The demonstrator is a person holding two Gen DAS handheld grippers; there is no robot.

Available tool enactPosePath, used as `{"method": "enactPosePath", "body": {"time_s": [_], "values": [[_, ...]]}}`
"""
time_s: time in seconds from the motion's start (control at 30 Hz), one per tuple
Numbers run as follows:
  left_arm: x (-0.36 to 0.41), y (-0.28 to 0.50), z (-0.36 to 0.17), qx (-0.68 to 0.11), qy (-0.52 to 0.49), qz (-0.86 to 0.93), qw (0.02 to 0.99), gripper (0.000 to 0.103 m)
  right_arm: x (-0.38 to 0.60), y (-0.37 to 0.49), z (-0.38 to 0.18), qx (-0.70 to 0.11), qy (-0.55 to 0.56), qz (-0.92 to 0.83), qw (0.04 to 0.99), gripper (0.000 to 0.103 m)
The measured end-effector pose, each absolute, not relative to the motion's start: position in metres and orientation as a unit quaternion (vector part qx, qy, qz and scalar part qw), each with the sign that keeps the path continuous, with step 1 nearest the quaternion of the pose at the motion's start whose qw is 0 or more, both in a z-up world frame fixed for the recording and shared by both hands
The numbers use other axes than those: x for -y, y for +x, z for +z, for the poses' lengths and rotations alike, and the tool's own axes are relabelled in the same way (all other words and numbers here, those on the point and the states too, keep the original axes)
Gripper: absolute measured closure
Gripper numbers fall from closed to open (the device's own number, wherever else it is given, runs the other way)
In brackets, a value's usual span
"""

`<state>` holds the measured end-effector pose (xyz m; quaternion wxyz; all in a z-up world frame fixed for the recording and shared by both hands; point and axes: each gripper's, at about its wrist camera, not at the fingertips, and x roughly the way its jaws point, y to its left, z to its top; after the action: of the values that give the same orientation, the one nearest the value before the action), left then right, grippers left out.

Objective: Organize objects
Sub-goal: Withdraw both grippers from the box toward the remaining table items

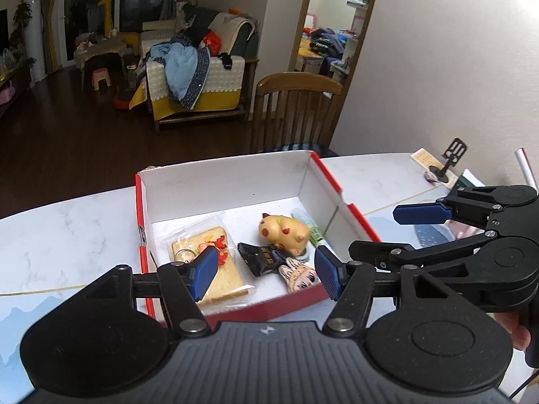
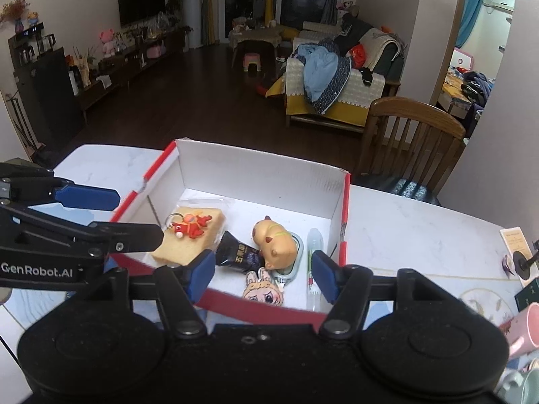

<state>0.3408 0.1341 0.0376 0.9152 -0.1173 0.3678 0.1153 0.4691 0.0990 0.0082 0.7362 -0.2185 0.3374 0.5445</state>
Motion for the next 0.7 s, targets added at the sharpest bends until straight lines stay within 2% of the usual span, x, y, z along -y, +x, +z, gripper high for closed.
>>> {"method": "enactPosePath", "body": {"time_s": [0.07, 0.2, 0.5, 0.7], "values": [[-0.129, 0.333, 0.042, -0.363, -0.114, 0.113, 0.918, 0.037, -0.092, 0.465, 0.013, -0.337, -0.214, 0.544, 0.739, 0.04], [-0.122, 0.317, 0.048, -0.355, -0.111, 0.108, 0.922, 0.036, -0.078, 0.457, 0.019, -0.337, -0.202, 0.539, 0.745, 0.032], [-0.11, 0.284, 0.051, -0.344, -0.106, 0.102, 0.928, 0.032, -0.052, 0.438, 0.023, -0.338, -0.179, 0.539, 0.751, 0.022], [-0.104, 0.262, 0.052, -0.331, -0.103, 0.1, 0.933, 0.021, -0.034, 0.43, 0.02, -0.346, -0.155, 0.539, 0.753, 0.013]]}}
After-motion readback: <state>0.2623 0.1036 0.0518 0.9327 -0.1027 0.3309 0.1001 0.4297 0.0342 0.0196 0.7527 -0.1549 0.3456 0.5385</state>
